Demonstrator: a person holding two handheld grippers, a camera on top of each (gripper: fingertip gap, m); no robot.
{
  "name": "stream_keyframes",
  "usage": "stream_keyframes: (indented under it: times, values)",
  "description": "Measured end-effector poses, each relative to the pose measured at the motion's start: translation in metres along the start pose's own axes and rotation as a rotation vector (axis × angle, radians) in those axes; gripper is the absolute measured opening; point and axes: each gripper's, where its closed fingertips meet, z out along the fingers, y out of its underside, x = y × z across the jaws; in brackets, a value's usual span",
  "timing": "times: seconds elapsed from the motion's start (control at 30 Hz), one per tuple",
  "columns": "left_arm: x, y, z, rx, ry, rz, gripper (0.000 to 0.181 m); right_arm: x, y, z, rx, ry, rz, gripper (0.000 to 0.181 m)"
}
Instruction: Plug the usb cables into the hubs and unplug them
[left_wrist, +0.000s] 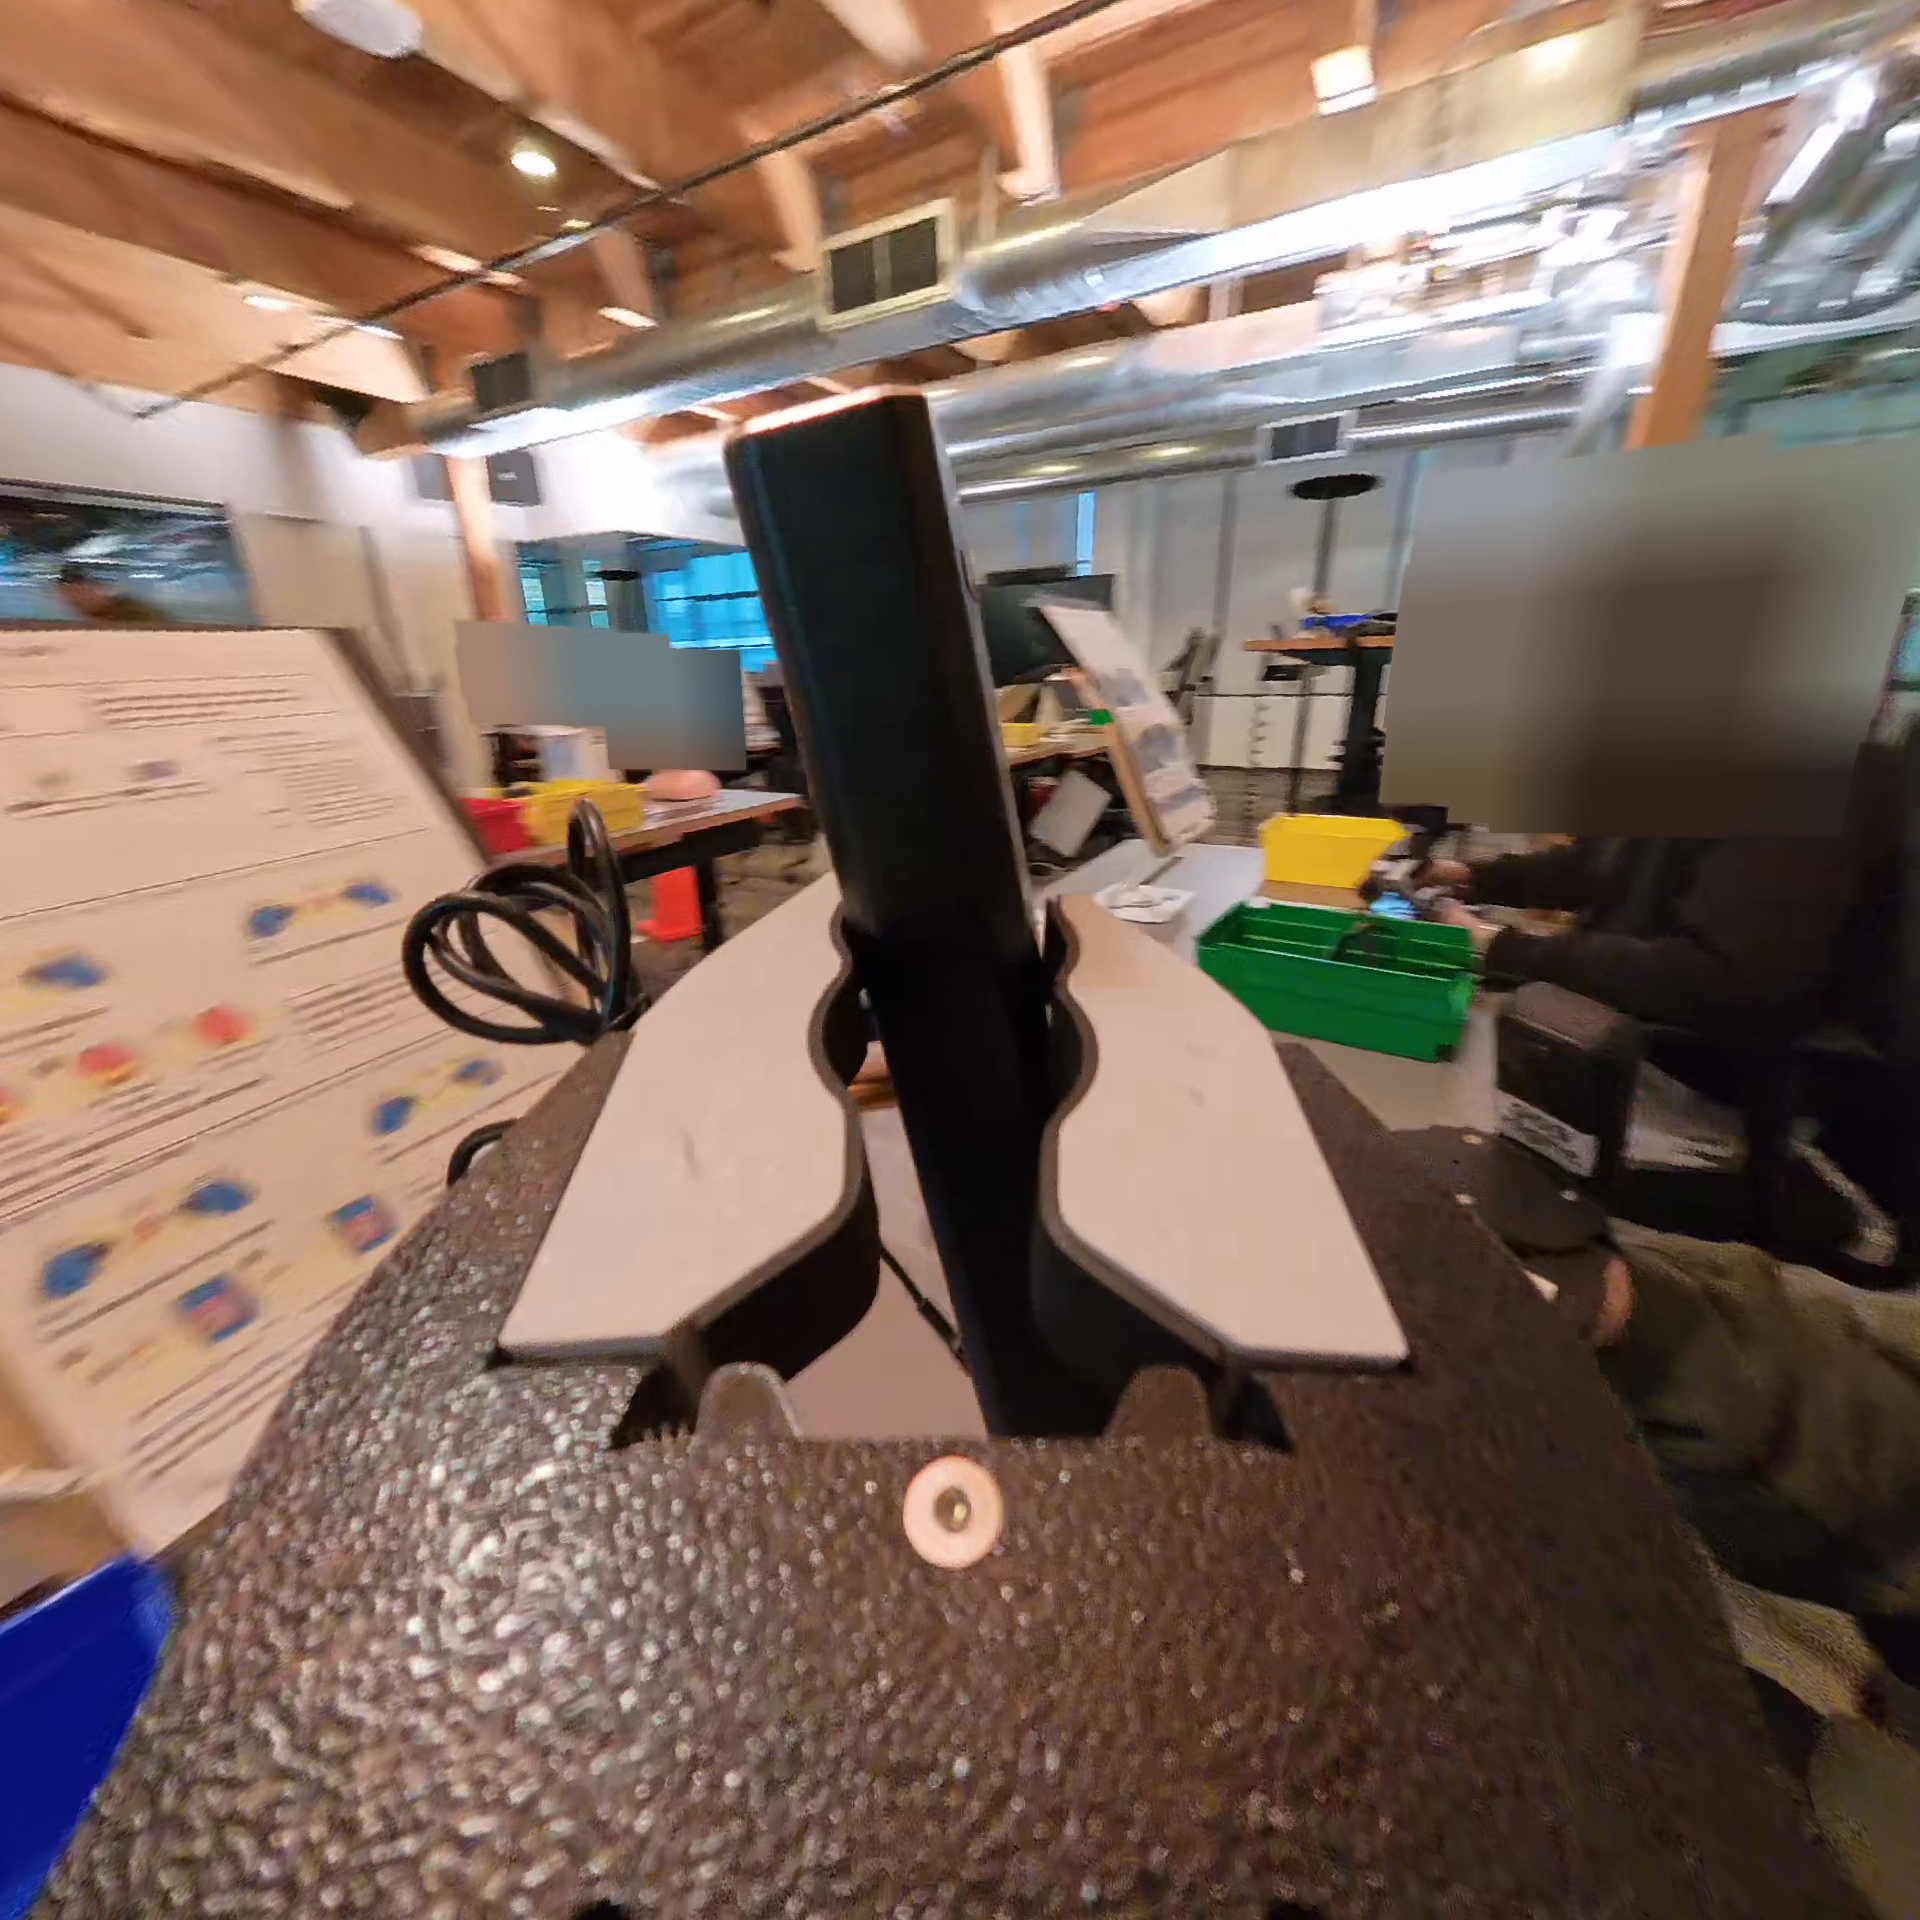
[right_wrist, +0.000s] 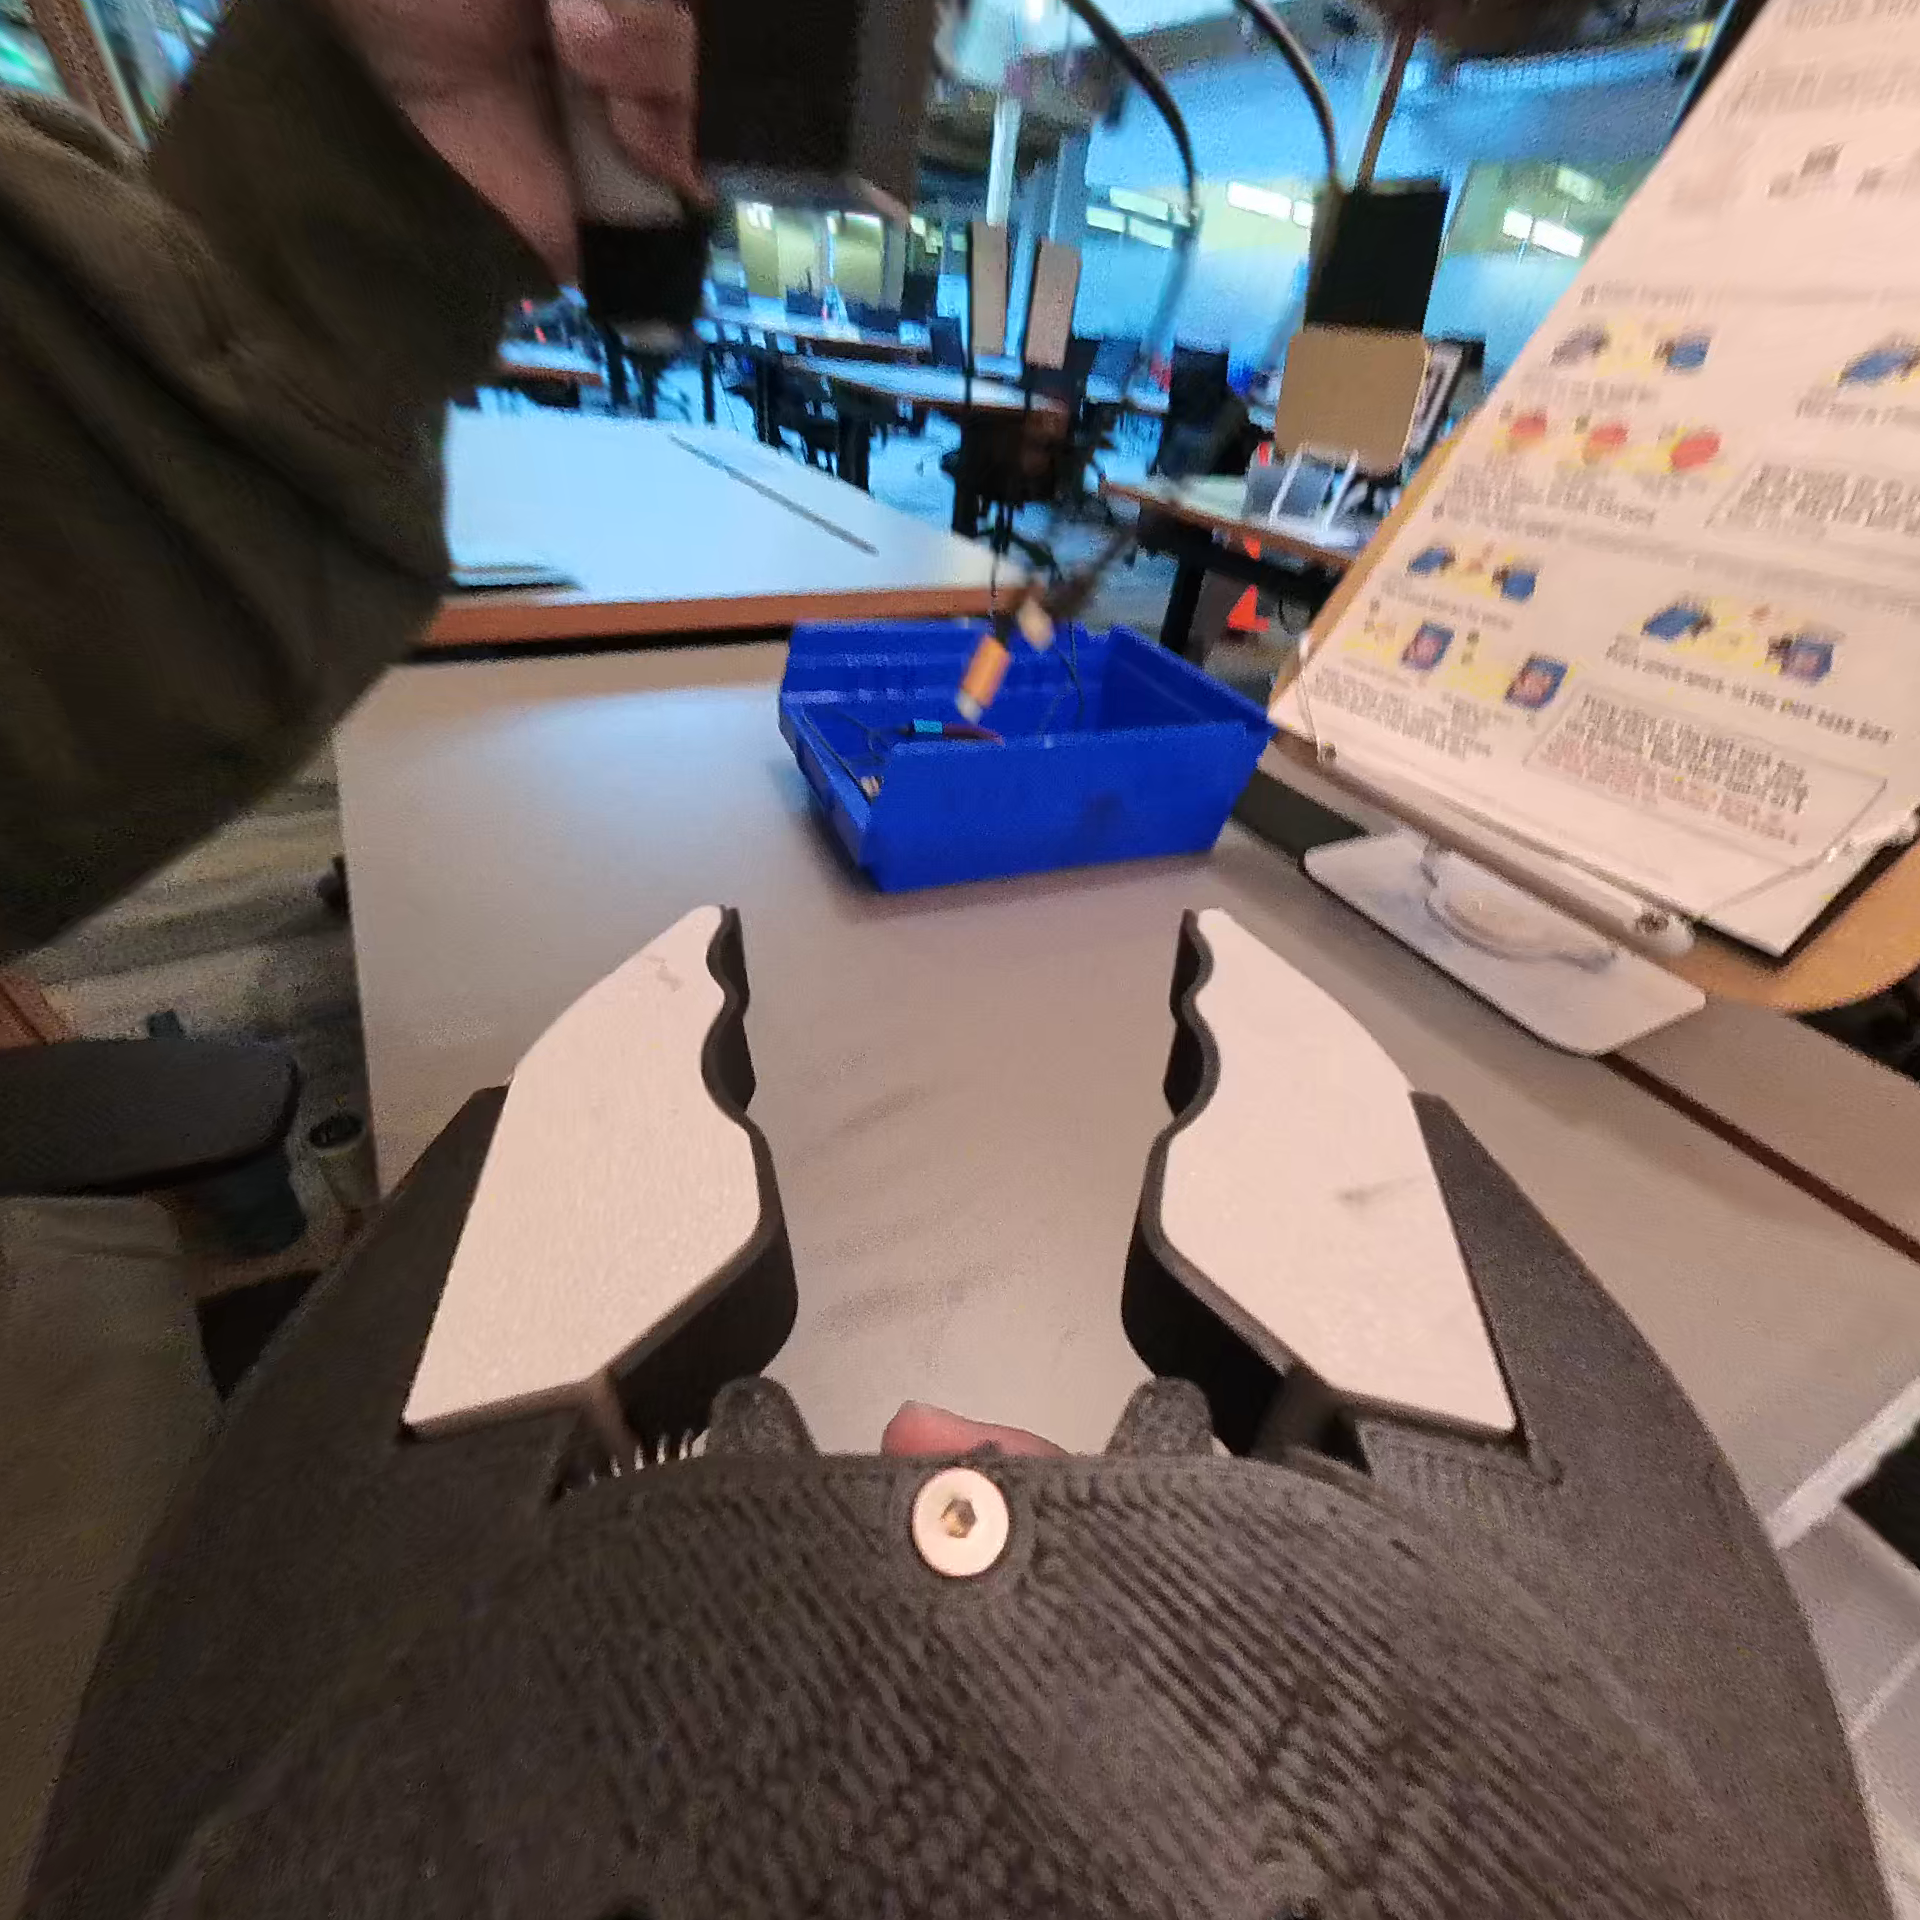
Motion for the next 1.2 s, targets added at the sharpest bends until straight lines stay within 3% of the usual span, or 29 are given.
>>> stream_keyframes:
  times: [0.07, 0.17, 0.33, 0.47, 0.67, 0.77, 0.83, 0.9, 0.97, 1.0, 1.07, 1.2]
  values:
    - [0.027, 0.007, 0.018, -0.017, 0.091, 0.0, 0.031, -0.008, -0.022, -0.007, 0.08, -0.002, -0.016, 0.078]
    - [0.058, 0.051, 0.042, -0.087, 0.198, 0.004, 0.03, -0.012, -0.037, -0.013, 0.15, -0.004, 0.008, 0.077]
    - [0.098, 0.149, 0.067, -0.203, 0.322, -0.101, 0.03, -0.002, 0.007, 0.013, 0.069, 0.002, 0.074, 0.078]
    - [0.116, 0.184, 0.079, -0.203, 0.359, -0.192, 0.03, -0.008, 0.033, 0.026, 0.1, -0.088, 0.112, 0.06]
    - [0.122, 0.185, 0.078, -0.144, 0.411, -0.198, 0.029, -0.009, 0.034, 0.022, 0.159, -0.165, 0.106, 0.046]
    - [0.121, 0.181, 0.073, -0.162, 0.428, -0.223, 0.038, -0.001, 0.033, 0.019, 0.147, -0.114, 0.074, 0.031]
    - [0.12, 0.18, 0.073, -0.181, 0.397, -0.178, 0.042, 0.004, 0.033, 0.019, 0.158, -0.073, 0.036, 0.03]
    - [0.12, 0.184, 0.073, -0.222, 0.361, -0.114, 0.046, 0.013, 0.037, 0.019, 0.138, 0.014, -0.003, 0.029]
    - [0.11, 0.184, 0.075, -0.243, 0.238, -0.052, 0.053, 0.029, 0.038, 0.016, 0.127, 0.145, -0.028, 0.029]
    - [0.103, 0.184, 0.075, -0.252, 0.155, -0.021, 0.068, 0.036, 0.039, 0.014, 0.112, 0.204, -0.046, 0.029]
    - [0.096, 0.183, 0.073, -0.28, 0.027, 0.038, 0.081, 0.052, 0.043, 0.008, 0.05, 0.342, -0.144, 0.028]
    - [0.108, 0.187, 0.078, -0.293, -0.045, 0.092, 0.086, 0.066, 0.049, 0.003, -0.063, 0.513, -0.333, 0.028]
